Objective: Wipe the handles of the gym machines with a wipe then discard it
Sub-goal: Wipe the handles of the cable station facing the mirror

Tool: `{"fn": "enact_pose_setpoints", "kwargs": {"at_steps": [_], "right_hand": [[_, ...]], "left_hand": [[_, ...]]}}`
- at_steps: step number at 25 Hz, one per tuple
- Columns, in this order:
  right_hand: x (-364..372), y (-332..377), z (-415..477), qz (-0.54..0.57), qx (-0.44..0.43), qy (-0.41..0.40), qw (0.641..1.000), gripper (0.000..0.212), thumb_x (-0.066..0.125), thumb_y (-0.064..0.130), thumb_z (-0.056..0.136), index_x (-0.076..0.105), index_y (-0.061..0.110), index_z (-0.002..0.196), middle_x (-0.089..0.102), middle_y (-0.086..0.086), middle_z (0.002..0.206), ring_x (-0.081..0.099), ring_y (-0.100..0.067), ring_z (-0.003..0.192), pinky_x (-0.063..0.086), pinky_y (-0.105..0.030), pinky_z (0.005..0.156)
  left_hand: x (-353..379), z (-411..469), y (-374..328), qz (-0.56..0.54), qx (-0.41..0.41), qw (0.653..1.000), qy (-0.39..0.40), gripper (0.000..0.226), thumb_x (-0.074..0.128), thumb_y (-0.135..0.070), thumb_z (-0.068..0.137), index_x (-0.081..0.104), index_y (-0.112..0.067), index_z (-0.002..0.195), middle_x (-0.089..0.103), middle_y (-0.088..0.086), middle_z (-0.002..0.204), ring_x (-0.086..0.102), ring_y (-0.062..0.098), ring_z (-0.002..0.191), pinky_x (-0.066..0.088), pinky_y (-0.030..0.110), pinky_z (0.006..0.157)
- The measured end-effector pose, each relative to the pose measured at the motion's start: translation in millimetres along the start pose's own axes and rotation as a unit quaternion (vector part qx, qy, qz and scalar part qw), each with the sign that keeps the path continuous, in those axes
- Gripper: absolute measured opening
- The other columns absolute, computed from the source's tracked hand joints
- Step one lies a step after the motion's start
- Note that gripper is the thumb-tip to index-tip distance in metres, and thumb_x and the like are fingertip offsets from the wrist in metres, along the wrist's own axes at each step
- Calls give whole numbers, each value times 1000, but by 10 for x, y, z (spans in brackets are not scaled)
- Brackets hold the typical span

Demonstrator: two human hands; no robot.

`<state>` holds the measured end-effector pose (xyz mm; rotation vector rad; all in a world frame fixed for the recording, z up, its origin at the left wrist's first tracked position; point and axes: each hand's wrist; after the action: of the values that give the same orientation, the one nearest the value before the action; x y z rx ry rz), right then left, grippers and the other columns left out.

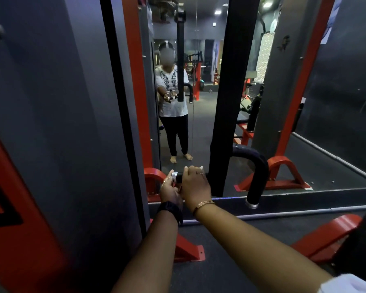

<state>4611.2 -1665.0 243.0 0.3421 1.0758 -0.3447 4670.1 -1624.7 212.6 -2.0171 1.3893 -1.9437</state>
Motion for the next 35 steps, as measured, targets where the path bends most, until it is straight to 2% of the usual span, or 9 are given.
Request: {"fn": "enact_pose_setpoints", "kwargs": {"at_steps": [3, 5, 7, 9, 13, 19, 23, 29, 35], "right_hand": [[-26, 165, 146, 54, -58, 61, 995, 20, 46, 16, 93, 58, 8, 106, 53, -11, 110, 50, -29, 105, 42, -35, 82], [-54, 200, 295, 39, -122, 109, 986, 24, 47, 20, 93, 59, 9, 109, 54, -10, 112, 51, -27, 107, 44, -35, 82], [-62, 176, 447, 72, -74, 170, 980, 37, 49, 23, 90, 46, 9, 124, 49, -11, 121, 50, -29, 113, 45, -42, 91], [-54, 197, 519, 93, -62, 180, 977, 43, 51, 21, 87, 36, 8, 125, 42, -12, 122, 51, -33, 110, 46, -46, 88], [3, 301, 546, 108, -206, 178, 956, 28, 48, 12, 90, 41, 2, 115, 40, -17, 116, 54, -34, 98, 45, -49, 81], [-45, 185, 643, -46, -344, 210, 914, 32, 52, 21, 90, 56, 20, 122, 57, -5, 116, 55, -23, 103, 41, -32, 69], [-7, 134, 632, -11, -280, 261, 924, 24, 50, 36, 86, 63, 18, 95, 62, -2, 88, 60, -24, 82, 36, -28, 57], [-18, 151, 673, 3, -305, 278, 911, 18, 62, 21, 79, 59, 12, 95, 57, -3, 92, 53, -20, 84, 40, -31, 67], [57, 154, 672, -103, -309, 229, 917, 25, 51, 33, 86, 66, 14, 90, 62, -8, 97, 53, -24, 96, 43, -33, 82]], "left_hand": [[7, -39, -93, -67, -34, 997, 30, 40, 31, -36, 99, 58, -7, 96, 61, 14, 96, 61, 24, 90, 45, 32, 80], [-34, -38, -135, -75, -16, 997, 17, 50, 29, -46, 96, 56, -8, 113, 59, 19, 111, 57, 29, 105, 44, 35, 86], [-79, -6, -197, -61, -2, 998, -15, 55, 29, -52, 94, 46, -16, 132, 58, 15, 123, 56, 28, 111, 44, 38, 93], [-111, 36, -240, -43, 1, 998, -39, 56, 29, -55, 94, 44, -19, 134, 61, 11, 116, 60, 25, 100, 46, 35, 86], [-151, 94, -248, -67, 13, 998, -17, 55, 35, -55, 91, 63, -8, 99, 62, 14, 100, 60, 26, 90, 45, 35, 78], [-191, 100, -212, -59, -13, 998, -13, 58, 35, -54, 91, 65, -8, 109, 70, 13, 98, 63, 25, 92, 48, 34, 80], [-250, 104, -246, -33, -28, 999, -30, 61, 29, -58, 92, 64, -8, 97, 69, 10, 74, 63, 24, 73, 49, 29, 62], [-188, 89, -270, -60, -39, 997, 9, 72, 27, -59, 91, 60, -2, 119, 67, 19, 101, 62, 31, 95, 47, 37, 83], [-250, 88, -292, -47, -62, 996, -39, 77, 26, -63, 91, 37, -9, 145, 39, 15, 148, 41, 32, 134, 50, 22, 52]]}}
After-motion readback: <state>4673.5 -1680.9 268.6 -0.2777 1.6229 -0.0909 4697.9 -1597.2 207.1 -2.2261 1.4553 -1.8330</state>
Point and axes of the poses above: each hand's wrist, its own z-axis towards the middle knuckle, its own x-axis out of the palm, y = z × x
